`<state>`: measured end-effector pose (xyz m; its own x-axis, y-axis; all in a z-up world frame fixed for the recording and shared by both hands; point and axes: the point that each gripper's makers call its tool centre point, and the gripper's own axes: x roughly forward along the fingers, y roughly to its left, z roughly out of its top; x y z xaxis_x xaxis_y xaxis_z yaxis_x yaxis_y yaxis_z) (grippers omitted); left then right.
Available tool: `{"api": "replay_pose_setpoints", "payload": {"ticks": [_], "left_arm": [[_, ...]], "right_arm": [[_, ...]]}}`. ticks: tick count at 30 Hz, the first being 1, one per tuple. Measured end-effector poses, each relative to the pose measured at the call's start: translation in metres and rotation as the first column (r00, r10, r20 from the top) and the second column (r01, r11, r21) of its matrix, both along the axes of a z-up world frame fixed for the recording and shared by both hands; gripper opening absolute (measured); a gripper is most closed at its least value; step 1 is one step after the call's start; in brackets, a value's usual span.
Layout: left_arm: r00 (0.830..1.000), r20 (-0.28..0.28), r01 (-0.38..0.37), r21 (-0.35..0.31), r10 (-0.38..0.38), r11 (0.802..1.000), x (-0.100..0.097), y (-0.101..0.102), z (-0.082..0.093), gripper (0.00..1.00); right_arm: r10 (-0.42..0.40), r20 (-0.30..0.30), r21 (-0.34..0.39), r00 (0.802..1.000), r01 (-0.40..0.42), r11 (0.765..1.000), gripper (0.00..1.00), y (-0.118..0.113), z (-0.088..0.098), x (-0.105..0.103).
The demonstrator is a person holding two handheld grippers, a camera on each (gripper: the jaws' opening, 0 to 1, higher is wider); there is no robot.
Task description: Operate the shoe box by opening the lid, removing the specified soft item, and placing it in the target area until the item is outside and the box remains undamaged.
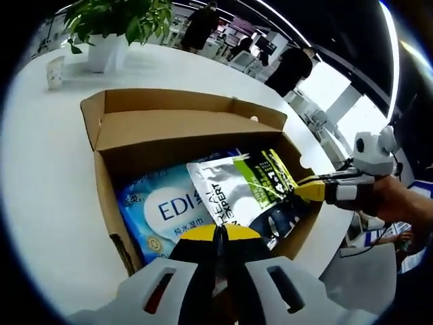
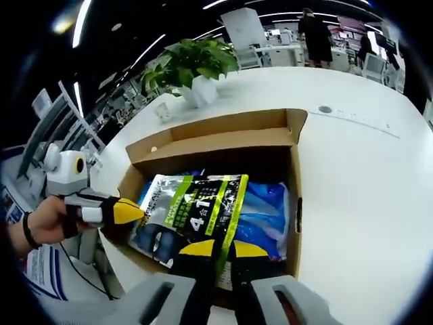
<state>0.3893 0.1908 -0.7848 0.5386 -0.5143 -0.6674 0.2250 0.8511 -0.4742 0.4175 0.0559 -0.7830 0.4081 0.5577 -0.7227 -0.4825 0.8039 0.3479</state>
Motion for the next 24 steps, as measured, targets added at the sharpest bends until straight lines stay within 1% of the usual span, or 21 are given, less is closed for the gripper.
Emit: {"api": "replay_pose_setpoints", "payload": {"ticks": [6,9,13,18,21,24], "left_arm": [[1.000,0.014,0.011,-0.017,-0.011,1.000,0.001,-0.007,0.008,0.00],[0.999,0.026,0.021,-0.012,-0.020,1.000,0.001,-0.012,0.013,0.00],[0.999,0.040,0.032,-0.015,-0.032,0.999,0.004,-0.017,0.021,0.00],[0.996,0.064,0.059,-0.012,-0.058,0.998,0.009,-0.030,0.033,0.00],[0.994,0.080,0.081,-0.011,-0.080,0.997,0.013,-0.041,0.041,0.00],[0.990,0.095,0.102,-0.008,-0.101,0.995,0.016,-0.052,0.047,0.00]], "right_arm": [[-0.002,0.023,0.014,1.000,0.002,1.000,0.00,-0.003,0.005,0.008],[-0.019,0.035,0.028,0.999,0.018,0.999,0.00,-0.006,0.012,0.011],[-0.039,0.043,0.057,0.998,0.037,0.998,0.00,-0.011,0.023,0.008],[-0.065,0.066,0.080,0.996,0.059,0.995,0.00,-0.023,0.035,0.008],[-0.099,0.071,0.102,0.993,0.091,0.991,0.00,-0.036,0.043,0.008],[-0.129,0.073,0.116,0.989,0.121,0.986,0.00,-0.049,0.047,0.007]]}}
